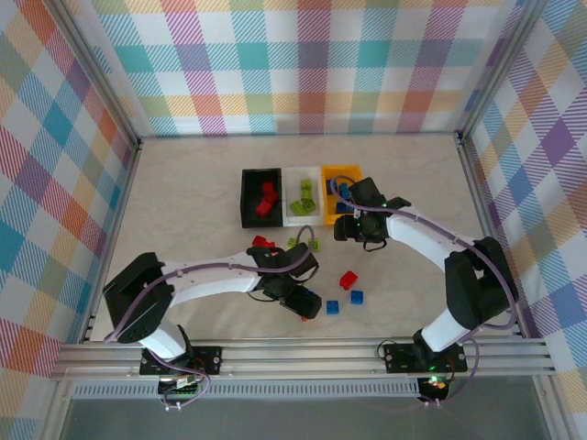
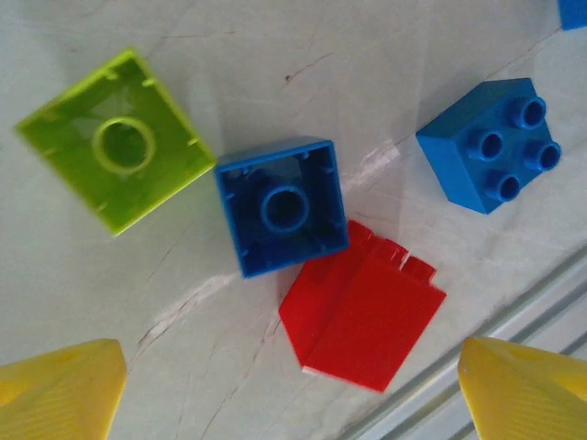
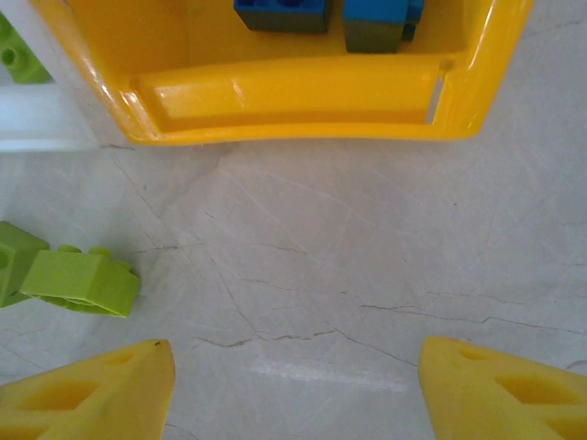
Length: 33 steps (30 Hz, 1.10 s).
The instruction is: Sort the legos into containers by color
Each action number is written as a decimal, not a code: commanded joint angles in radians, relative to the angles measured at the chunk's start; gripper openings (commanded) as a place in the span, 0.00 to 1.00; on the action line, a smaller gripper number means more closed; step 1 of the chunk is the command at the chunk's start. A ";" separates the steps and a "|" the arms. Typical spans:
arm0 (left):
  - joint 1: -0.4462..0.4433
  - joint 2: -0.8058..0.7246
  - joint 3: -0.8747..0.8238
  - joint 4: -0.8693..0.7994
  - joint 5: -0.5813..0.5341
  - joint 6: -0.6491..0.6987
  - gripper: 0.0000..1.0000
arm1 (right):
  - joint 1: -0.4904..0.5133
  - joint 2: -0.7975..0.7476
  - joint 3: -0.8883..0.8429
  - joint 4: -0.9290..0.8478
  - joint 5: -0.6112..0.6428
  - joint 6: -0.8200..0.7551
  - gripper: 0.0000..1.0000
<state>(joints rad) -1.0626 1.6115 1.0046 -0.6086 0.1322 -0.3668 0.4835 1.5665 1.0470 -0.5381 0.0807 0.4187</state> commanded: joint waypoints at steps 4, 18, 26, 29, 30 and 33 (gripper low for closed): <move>-0.058 0.109 0.088 -0.054 -0.037 0.086 0.85 | -0.024 -0.038 -0.006 0.023 0.011 0.005 0.71; -0.082 0.135 0.087 -0.062 -0.052 0.082 0.46 | -0.059 -0.046 -0.012 0.036 0.001 0.003 0.72; -0.068 0.031 0.060 -0.079 -0.098 0.055 0.39 | -0.061 -0.042 -0.008 0.040 -0.003 0.007 0.72; -0.020 -0.027 0.037 -0.070 -0.086 0.036 0.36 | -0.061 -0.039 -0.008 0.047 -0.009 0.011 0.72; 0.005 -0.048 0.024 -0.059 -0.072 0.028 0.36 | -0.061 -0.036 -0.008 0.048 -0.011 0.012 0.72; 0.047 -0.069 0.022 -0.071 -0.041 0.035 0.42 | -0.062 -0.031 -0.005 0.048 -0.016 0.012 0.72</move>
<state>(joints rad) -1.0531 1.5696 1.0370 -0.6533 0.0700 -0.3241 0.4301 1.5410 1.0424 -0.5079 0.0837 0.4191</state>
